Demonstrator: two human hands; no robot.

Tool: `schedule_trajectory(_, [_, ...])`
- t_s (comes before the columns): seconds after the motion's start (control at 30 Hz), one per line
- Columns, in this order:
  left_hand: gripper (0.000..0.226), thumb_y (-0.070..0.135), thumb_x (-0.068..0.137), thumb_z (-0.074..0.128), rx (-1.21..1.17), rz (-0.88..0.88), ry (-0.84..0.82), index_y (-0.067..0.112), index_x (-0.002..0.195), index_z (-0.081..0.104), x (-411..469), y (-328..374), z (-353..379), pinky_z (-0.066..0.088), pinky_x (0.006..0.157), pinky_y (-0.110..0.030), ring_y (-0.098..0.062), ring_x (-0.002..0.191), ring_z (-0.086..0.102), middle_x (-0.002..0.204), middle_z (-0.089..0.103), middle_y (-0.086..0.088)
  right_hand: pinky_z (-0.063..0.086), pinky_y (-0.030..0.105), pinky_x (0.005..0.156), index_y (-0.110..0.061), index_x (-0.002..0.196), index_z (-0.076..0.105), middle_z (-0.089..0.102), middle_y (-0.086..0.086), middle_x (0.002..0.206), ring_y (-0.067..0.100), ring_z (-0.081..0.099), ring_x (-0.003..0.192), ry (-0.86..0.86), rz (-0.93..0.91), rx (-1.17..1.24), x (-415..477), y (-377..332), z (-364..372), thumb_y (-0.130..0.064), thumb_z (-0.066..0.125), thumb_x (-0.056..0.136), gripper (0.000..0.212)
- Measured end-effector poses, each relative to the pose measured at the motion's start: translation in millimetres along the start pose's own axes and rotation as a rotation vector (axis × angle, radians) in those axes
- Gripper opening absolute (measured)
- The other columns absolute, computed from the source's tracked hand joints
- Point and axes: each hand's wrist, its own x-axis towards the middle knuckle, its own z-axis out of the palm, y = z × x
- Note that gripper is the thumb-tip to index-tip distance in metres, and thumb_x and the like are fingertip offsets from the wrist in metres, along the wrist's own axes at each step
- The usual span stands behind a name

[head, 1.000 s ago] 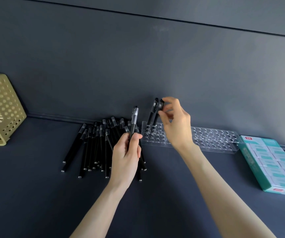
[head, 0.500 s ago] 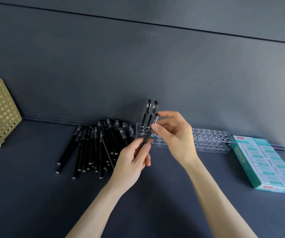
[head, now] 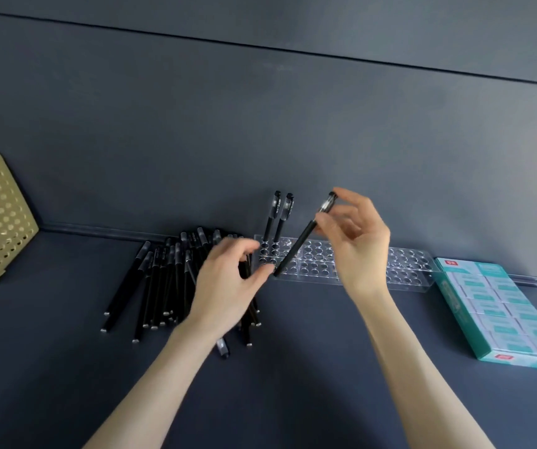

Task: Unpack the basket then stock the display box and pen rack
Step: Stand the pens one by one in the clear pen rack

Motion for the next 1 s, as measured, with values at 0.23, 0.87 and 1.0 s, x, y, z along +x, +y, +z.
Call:
schedule_trajectory(0.23, [0.077, 0.056, 0.076, 0.068, 0.349, 0.074, -0.314, 0.015, 0.137, 0.046, 58.2, -18.7, -0.4, 0.025, 0.106, -0.036, -0.019, 0.127, 0.045, 0.139, 0.049, 0.001, 0.049, 0.017, 0.075, -0.035, 0.110, 0.055, 0.064, -0.020, 0.086, 0.009, 0.063, 0.077, 0.084, -0.192, -0.121, 23.7, 4.4, 9.6, -0.008, 0.064, 0.086, 0.037])
schedule_trajectory(0.87, [0.042, 0.033, 0.072, 0.081, 0.027, 0.049, -0.351, 0.020, 0.110, 0.069, 67.3, -27.4, 4.6, 0.048, 0.093, -0.036, -0.009, 0.098, 0.062, 0.102, 0.066, 0.010, 0.048, 0.016, 0.070, -0.011, 0.111, 0.060, 0.058, -0.006, 0.086, 0.011, 0.059, 0.075, -0.052, -0.250, -0.400, 29.6, 31.3, 22.1, -0.005, 0.065, 0.085, 0.027])
schedule_trajectory(1.0, [0.046, 0.033, 0.073, 0.080, 0.027, 0.047, -0.344, 0.018, 0.115, 0.068, 65.6, -26.9, 5.7, 0.048, 0.094, -0.037, -0.011, 0.102, 0.063, 0.112, 0.068, 0.002, 0.052, 0.034, 0.073, -0.012, 0.109, 0.060, 0.059, -0.005, 0.084, 0.017, 0.060, 0.074, -0.098, -0.200, -0.442, 24.6, 31.3, 24.1, -0.006, 0.064, 0.086, 0.024])
